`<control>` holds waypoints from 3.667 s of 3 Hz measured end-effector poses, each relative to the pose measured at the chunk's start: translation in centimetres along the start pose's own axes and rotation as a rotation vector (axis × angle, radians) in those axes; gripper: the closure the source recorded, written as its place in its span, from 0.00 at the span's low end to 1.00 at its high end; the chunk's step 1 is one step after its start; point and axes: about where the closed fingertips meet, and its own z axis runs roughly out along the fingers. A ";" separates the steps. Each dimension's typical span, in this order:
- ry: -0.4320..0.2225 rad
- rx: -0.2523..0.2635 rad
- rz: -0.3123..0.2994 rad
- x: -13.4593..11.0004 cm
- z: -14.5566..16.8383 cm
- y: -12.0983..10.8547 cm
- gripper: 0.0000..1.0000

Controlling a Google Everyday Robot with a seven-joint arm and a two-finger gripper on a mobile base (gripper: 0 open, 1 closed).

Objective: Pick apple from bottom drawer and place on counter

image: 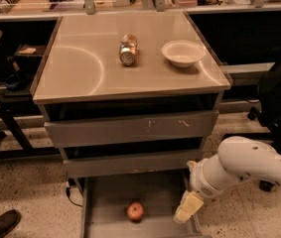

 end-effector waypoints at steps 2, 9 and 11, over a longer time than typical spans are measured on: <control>-0.116 -0.024 -0.004 -0.5 8.1 -2.4 0.00; -0.344 -0.183 0.050 1.8 30.0 -5.5 0.00; -0.359 -0.242 0.030 2.1 39.3 -5.3 0.00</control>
Offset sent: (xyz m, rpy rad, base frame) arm 0.0639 0.0594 -0.1776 0.2873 0.0011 -0.0060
